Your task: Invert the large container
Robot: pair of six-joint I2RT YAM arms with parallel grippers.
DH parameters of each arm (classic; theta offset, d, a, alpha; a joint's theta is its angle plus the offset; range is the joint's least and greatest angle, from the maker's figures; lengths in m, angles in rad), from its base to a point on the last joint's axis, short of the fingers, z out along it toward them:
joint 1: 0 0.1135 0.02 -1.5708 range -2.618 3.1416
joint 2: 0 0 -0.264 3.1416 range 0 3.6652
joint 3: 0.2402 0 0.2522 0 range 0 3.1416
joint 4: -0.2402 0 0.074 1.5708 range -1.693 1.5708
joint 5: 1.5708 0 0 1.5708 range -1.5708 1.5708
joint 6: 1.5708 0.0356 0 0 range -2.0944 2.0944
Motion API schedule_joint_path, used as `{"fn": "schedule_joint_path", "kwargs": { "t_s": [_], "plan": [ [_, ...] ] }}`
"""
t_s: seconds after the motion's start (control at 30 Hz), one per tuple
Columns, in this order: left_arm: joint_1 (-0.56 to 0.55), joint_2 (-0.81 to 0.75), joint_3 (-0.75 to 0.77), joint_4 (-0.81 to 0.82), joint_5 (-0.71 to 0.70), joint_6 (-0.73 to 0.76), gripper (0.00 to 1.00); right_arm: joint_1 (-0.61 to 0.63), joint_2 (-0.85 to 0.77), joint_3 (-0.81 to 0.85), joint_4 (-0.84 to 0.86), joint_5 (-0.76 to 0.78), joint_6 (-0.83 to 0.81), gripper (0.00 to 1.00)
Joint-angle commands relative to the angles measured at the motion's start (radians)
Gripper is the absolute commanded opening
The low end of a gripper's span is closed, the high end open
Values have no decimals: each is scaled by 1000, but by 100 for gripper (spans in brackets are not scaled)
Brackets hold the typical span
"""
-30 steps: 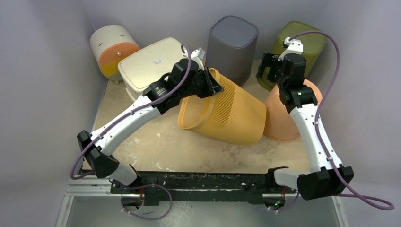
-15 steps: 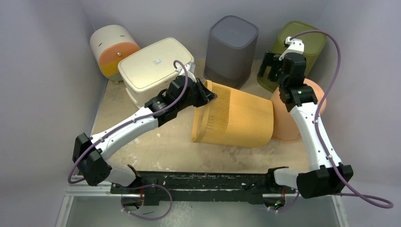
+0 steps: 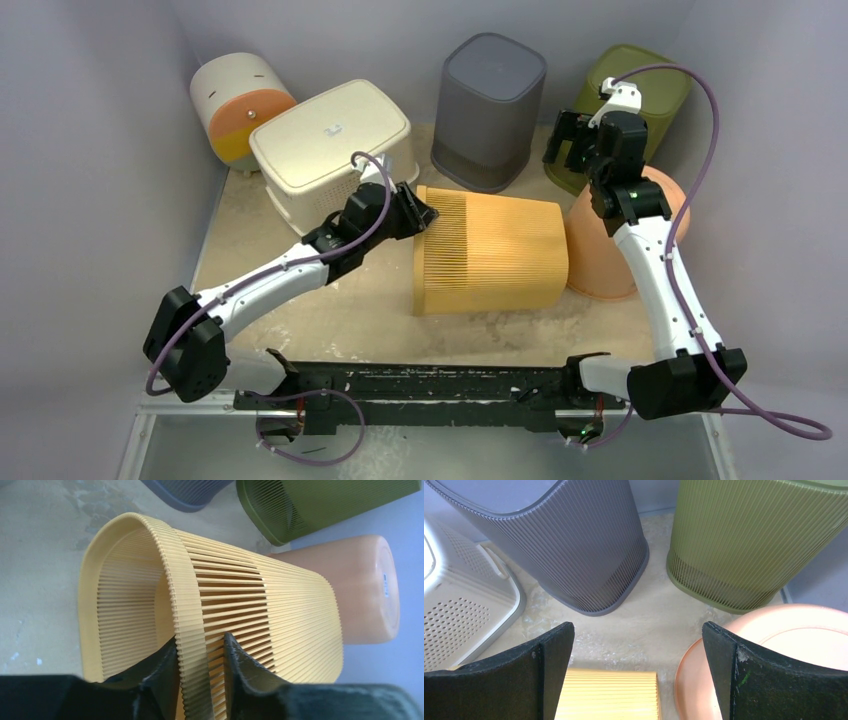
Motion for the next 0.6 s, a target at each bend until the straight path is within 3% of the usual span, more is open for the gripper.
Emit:
{"fn": "schedule_joint_path", "kwargs": {
  "t_s": [0.0, 0.07, 0.23, 0.37, 0.57],
  "plan": [
    [54, 18, -139, -118, 48, 175, 38, -3, -10, 0, 31, -8, 6, 100],
    [71, 1, -160, -91, 74, 169, 38, -2, -12, -1, 30, -8, 5, 100],
    [89, -26, -200, -29, 163, 158, 2, -3, -14, -4, 30, -7, 5, 100],
    [109, -36, -282, 141, 273, 99, 0, -2, -9, -2, 30, -12, 8, 100],
    [195, -122, -451, 488, 391, -109, 0, -3, -5, 6, 26, 1, 0, 100]
  ]
}}
